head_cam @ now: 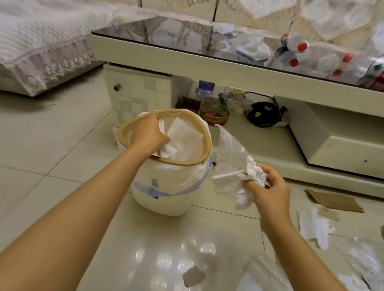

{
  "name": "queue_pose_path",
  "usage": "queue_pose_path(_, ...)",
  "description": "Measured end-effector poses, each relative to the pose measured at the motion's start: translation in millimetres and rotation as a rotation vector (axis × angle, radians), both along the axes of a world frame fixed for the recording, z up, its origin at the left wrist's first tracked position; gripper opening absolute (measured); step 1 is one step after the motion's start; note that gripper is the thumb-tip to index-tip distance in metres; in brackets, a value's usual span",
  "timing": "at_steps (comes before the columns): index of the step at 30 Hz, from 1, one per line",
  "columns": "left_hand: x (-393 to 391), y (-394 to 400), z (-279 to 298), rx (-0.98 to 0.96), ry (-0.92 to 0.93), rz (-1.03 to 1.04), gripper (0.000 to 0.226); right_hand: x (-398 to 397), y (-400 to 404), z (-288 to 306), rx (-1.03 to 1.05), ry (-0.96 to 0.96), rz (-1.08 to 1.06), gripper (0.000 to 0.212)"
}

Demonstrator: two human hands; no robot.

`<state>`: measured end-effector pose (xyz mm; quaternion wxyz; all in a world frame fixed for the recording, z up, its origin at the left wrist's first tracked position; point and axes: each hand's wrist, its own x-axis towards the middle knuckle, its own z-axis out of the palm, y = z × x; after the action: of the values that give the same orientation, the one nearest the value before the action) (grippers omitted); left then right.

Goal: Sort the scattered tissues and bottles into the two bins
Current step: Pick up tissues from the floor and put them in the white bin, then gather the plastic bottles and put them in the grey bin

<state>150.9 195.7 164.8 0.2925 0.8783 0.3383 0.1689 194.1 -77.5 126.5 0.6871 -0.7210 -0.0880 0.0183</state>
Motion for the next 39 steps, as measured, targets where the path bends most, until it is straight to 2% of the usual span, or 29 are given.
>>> queue_pose_path(2,0.2,2.2,-1.8,-0.043,0.006,-0.032,0.078,0.5,5.5,8.5,0.020,0.004,0.004,0.032)
queue_pose_path(4,-1.1,2.6,-2.8,-0.105,-0.089,-0.027,0.084,1.5,12.4,21.4,0.036,-0.021,0.013,0.030)
queue_pose_path(7,-7.2,5.1,-4.9,-0.157,-0.235,0.004,0.070,8.2,32.8,48.8,-0.010,-0.184,0.053,0.026)
queue_pose_path(11,-22.2,10.6,-12.4,-0.195,-0.341,0.033,0.047,23.3,80.5,71.5,-0.226,-0.407,0.139,0.024)
queue_pose_path(13,-29.1,17.6,-17.4,-0.114,-0.284,0.097,0.038,26.6,104.1,70.2,-0.367,-0.467,0.163,0.028)
queue_pose_path(16,-38.0,29.5,-23.8,-0.023,-0.152,0.157,0.042,24.6,126.4,63.6,-0.602,-0.472,0.230,0.046)
queue_pose_path(20,-46.9,37.3,-24.7,0.082,-0.044,0.077,0.043,18.4,129.9,52.7,-0.639,-0.388,0.325,0.077)
queue_pose_path(23,-48.5,34.2,-21.7,0.151,-0.031,0.028,0.034,14.6,125.5,49.3,-0.661,-0.440,0.347,0.083)
queue_pose_path(27,-45.4,22.2,-16.4,0.170,-0.122,0.031,0.023,13.5,126.8,48.9,-0.625,-0.453,0.336,0.077)
queue_pose_path(30,-41.3,7.7,-16.5,0.163,-0.215,-0.032,0.019,11.0,121.2,45.2,-0.534,-0.472,0.291,0.061)
queue_pose_path(34,-31.1,-29.3,-17.1,0.103,-0.333,-0.271,0.018,6.8,82.6,27.3,-0.474,-0.460,0.191,0.030)
queue_pose_path(39,-2.7,-101.9,-17.6,-0.016,-0.448,-0.564,0.015,2.0,10.4,-9.0,-0.561,-0.405,0.152,0.022)
